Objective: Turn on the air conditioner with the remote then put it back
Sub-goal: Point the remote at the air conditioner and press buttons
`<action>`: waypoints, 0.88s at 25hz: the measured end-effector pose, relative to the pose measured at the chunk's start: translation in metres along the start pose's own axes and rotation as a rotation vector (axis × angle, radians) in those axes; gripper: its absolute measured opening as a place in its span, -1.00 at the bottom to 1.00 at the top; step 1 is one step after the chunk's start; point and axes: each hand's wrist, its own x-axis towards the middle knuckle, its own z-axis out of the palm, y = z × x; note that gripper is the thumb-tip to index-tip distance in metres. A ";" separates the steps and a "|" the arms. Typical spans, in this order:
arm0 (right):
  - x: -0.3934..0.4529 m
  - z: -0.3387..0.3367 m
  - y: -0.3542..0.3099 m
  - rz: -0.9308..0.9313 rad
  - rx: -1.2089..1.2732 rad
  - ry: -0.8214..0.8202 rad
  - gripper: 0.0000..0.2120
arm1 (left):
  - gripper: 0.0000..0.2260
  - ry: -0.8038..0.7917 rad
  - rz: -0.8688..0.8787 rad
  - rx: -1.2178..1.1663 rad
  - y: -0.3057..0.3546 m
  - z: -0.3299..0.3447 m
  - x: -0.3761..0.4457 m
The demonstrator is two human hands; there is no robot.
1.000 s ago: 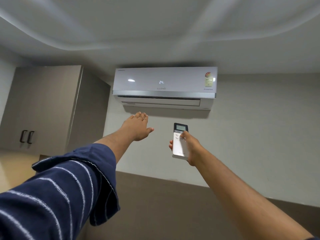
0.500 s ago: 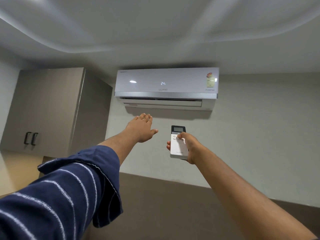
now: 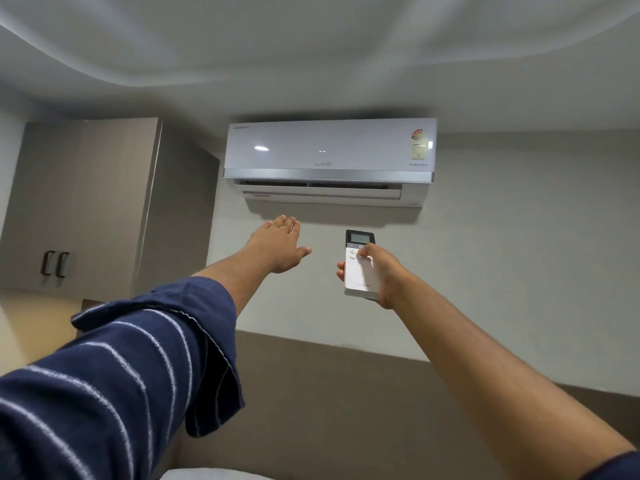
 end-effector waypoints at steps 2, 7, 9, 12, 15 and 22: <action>-0.001 -0.001 0.003 0.013 -0.008 -0.011 -0.85 | -0.36 -0.002 0.002 0.003 0.002 0.001 0.000; -0.001 -0.001 0.007 0.009 -0.007 0.022 -0.85 | -0.36 0.002 0.011 -0.006 0.006 0.000 0.001; -0.001 -0.003 0.007 -0.011 -0.020 0.031 -0.86 | -0.36 0.004 0.011 -0.010 0.006 0.000 0.002; -0.002 -0.003 0.002 -0.043 -0.062 0.036 -0.85 | -0.36 0.011 0.011 -0.007 0.005 0.001 0.003; -0.004 -0.002 -0.001 -0.038 -0.057 0.032 -0.85 | -0.36 0.007 0.013 -0.012 0.005 0.002 0.002; -0.009 -0.004 0.006 -0.017 -0.057 0.035 -0.87 | -0.36 0.008 0.022 -0.012 0.005 -0.001 -0.002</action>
